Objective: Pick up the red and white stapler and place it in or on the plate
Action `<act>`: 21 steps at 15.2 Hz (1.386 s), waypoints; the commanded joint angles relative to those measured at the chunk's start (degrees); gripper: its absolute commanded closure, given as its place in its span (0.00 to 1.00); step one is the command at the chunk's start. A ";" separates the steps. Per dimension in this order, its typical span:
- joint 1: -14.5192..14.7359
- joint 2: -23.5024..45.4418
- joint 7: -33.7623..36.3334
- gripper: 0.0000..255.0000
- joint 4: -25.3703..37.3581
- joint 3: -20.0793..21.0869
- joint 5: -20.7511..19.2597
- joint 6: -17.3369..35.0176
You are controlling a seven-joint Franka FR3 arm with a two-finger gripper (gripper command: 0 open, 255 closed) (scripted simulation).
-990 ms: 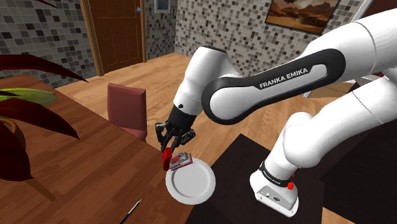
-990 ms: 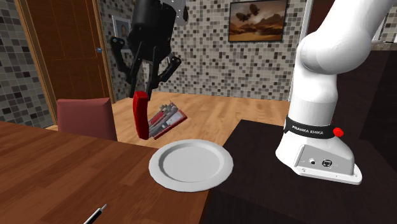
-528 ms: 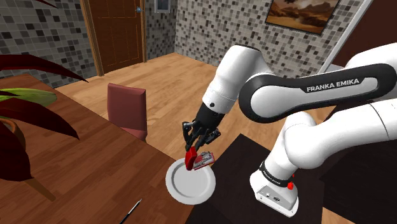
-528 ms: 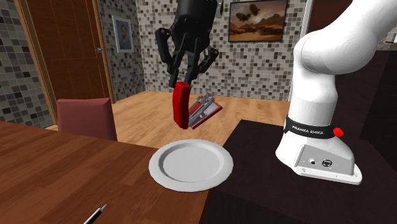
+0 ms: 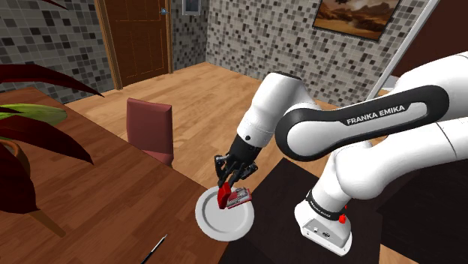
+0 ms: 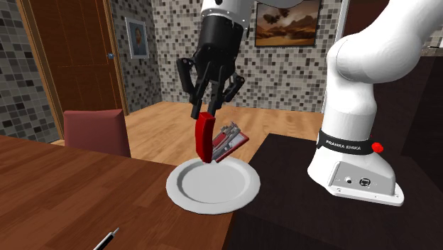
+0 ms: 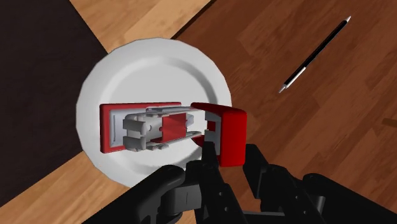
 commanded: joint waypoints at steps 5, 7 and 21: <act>0.89 4.65 -2.42 1.00 -2.25 1.46 3.14 6.70; 1.24 6.49 -3.29 1.00 -2.80 1.93 4.29 9.05; 2.08 10.44 -5.09 0.00 -3.67 2.73 6.69 13.79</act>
